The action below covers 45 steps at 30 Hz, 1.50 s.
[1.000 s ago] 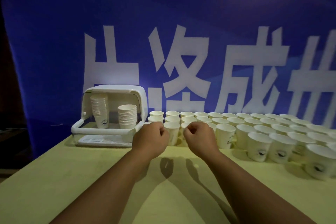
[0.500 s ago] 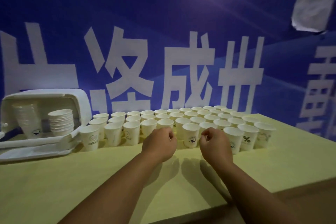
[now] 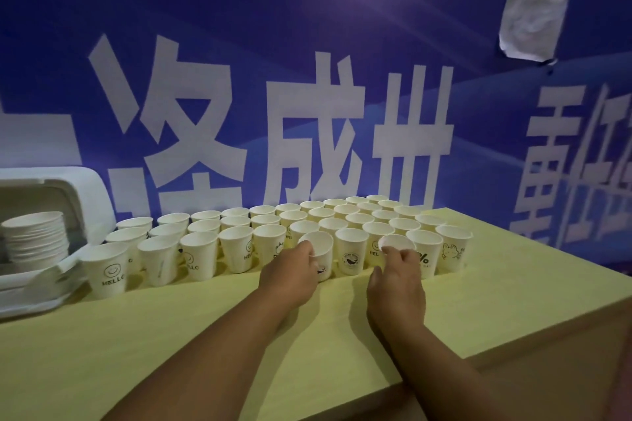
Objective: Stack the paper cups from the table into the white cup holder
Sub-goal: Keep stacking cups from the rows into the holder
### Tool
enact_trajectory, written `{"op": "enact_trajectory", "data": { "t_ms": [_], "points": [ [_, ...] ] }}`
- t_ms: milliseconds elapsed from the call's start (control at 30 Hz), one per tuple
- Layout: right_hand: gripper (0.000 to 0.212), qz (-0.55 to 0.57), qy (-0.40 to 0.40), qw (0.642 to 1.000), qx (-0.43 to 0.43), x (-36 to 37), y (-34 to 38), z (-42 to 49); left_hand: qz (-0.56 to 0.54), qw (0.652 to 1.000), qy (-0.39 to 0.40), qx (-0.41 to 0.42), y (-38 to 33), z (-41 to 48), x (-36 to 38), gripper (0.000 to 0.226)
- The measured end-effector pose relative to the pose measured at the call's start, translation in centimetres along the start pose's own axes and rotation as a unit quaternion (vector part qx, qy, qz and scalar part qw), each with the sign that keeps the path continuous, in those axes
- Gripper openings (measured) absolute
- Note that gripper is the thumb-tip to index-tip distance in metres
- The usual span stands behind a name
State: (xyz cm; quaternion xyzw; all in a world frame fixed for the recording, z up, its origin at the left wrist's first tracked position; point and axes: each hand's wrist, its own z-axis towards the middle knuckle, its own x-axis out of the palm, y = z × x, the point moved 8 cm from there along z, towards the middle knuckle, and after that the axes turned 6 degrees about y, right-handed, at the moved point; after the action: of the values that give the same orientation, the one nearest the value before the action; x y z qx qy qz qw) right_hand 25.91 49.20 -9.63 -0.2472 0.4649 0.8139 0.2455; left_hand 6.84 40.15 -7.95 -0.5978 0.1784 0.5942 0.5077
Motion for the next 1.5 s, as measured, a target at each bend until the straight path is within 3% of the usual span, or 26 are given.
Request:
{"op": "enact_trajectory", "data": {
  "t_ms": [100, 367, 733, 1067, 1300, 1500],
  "points": [
    [0.019, -0.008, -0.011, 1.0, -0.006, -0.2, 0.4, -0.1, -0.014, 0.999, -0.032, 0.004, 1.1, -0.8, -1.0, 0.014],
    [0.01, 0.155, 0.052, 0.986, -0.026, 0.9, 6.0, -2.1, -0.01, 0.995, -0.098, 0.001, 6.0, -3.8, -6.5, 0.026],
    [0.016, 0.193, 0.13, 0.963, -0.136, 7.4, 20.3, -7.0, 0.004, 0.981, -0.187, -0.056, 18.2, -8.1, -14.7, 0.029],
    [0.018, 0.264, 0.13, 0.935, -0.196, 13.4, 31.5, -9.0, -0.067, 0.947, -0.313, -0.016, 27.6, -9.9, -21.7, 0.018],
    [0.018, 0.34, 0.12, 0.912, -0.198, 16.8, 36.2, -8.5, -0.093, 0.905, -0.414, -0.022, 32.7, -9.5, -27.6, 0.019],
    [0.018, 0.353, 0.132, 0.908, -0.183, 19.7, 36.6, -8.5, -0.055, 0.905, -0.415, -0.079, 36.3, -7.7, -29.1, 0.018]
  ]
}}
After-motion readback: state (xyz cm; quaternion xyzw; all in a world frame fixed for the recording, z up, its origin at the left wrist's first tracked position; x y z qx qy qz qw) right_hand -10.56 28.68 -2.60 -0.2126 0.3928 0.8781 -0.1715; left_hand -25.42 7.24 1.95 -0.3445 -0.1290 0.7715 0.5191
